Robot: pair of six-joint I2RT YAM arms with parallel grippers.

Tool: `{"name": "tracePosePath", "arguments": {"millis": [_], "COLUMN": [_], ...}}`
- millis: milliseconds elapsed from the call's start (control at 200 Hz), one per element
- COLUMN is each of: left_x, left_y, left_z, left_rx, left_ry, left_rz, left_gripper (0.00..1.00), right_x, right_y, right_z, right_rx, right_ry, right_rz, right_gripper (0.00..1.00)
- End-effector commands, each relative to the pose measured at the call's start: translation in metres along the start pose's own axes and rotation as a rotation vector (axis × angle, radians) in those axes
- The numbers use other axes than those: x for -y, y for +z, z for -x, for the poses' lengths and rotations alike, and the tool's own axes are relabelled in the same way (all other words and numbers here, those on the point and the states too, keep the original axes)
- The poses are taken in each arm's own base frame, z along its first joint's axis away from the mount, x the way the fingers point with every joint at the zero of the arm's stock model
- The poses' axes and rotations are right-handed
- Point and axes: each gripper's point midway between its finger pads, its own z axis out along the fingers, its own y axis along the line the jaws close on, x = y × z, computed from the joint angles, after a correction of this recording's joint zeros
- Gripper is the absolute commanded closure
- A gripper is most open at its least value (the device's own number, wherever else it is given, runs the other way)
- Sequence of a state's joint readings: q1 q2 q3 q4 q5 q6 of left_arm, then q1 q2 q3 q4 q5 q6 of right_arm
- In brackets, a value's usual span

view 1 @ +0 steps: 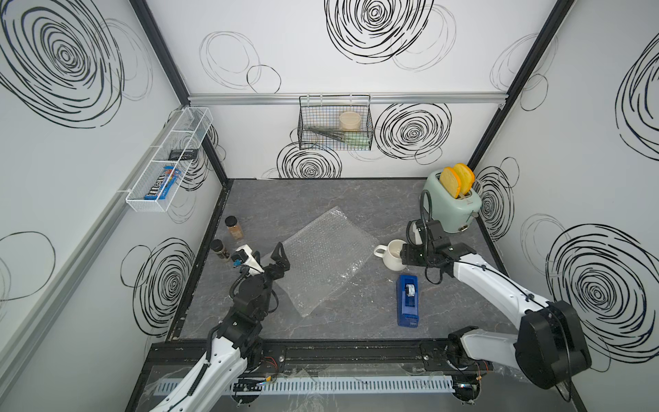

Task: Wrap mugs in bubble wrap
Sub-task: Pick up the mug from the center of the board.

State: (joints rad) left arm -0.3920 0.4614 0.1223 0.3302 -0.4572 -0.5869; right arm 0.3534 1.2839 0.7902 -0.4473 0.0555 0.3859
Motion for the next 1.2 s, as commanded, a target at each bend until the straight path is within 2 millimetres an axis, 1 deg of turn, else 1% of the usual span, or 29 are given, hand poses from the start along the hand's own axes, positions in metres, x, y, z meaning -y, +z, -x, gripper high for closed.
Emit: {"name": "tracePosePath", "arguments": {"millis": [0,55,155,185,270,350,400,425,520,616,741,756,831,901,961,1021,1056,1116,1196], "left_x": [-0.005,-0.007,-0.008,-0.008,-0.007,-0.007,-0.006,-0.006,-0.006,-0.007,-0.007,-0.007,-0.008,-0.009,-0.010,-0.011,-0.012,-0.014,-0.018], "left_y": [0.003,0.005,0.007,0.007,0.007,0.005,0.005,0.005,0.004,0.004,0.005,0.005,0.005,0.005,0.006,0.006,0.007,0.008,0.010], "left_z": [0.003,0.001,0.000,0.001,0.001,0.002,0.003,0.003,0.004,0.003,0.002,0.003,0.002,0.001,0.000,-0.001,-0.001,-0.004,-0.007], "left_rx": [0.014,0.006,0.001,0.001,0.005,0.012,0.016,0.017,0.020,0.019,0.017,0.018,0.018,0.016,0.013,0.009,0.008,-0.001,-0.014], "left_ry": [-0.051,-0.049,-0.052,-0.052,-0.052,-0.054,-0.056,-0.057,-0.058,-0.056,-0.058,-0.058,-0.059,-0.060,-0.059,-0.061,-0.064,-0.070,-0.086], "left_rz": [0.029,0.036,0.039,0.037,0.033,0.027,0.020,0.020,0.019,0.019,0.022,0.020,0.025,0.033,0.037,0.043,0.047,0.052,0.062], "left_gripper": [0.04,0.04,0.04,0.04,0.04,0.04,0.04,0.04,0.04,0.04,0.04,0.04,0.04,0.04,0.04,0.04,0.04,0.04,0.04], "right_x": [0.006,0.007,0.003,0.004,0.003,0.001,0.002,0.003,0.003,0.004,0.005,0.005,0.003,-0.003,-0.017,-0.040,-0.058,-0.095,-0.146], "right_y": [0.003,0.009,0.017,0.019,0.024,0.027,0.027,0.027,0.028,0.025,0.017,0.015,0.005,-0.008,-0.021,-0.034,-0.040,-0.048,-0.053], "right_z": [0.006,0.005,0.006,0.007,0.010,0.011,0.012,0.012,0.014,0.018,0.027,0.028,0.037,0.048,0.059,0.068,0.072,0.077,0.073], "right_rx": [-0.018,-0.035,-0.040,-0.041,-0.047,-0.060,-0.074,-0.080,-0.081,-0.071,-0.058,-0.055,-0.036,-0.011,0.023,0.060,0.080,0.115,0.144], "right_ry": [0.009,0.007,-0.003,-0.002,-0.007,-0.016,-0.011,-0.014,-0.019,-0.019,-0.029,-0.030,-0.036,-0.049,-0.078,-0.138,-0.190,-0.298,-0.452], "right_rz": [-0.079,-0.096,-0.103,-0.106,-0.114,-0.115,-0.129,-0.138,-0.148,-0.155,-0.176,-0.178,-0.181,-0.176,-0.152,-0.104,-0.063,0.030,0.156], "right_gripper": [0.37,0.41,0.43,0.46,0.48,0.55,0.57,0.61,0.68,0.75,0.89,0.92,1.00,1.00,1.00,1.00,1.00,1.00,1.00]}}
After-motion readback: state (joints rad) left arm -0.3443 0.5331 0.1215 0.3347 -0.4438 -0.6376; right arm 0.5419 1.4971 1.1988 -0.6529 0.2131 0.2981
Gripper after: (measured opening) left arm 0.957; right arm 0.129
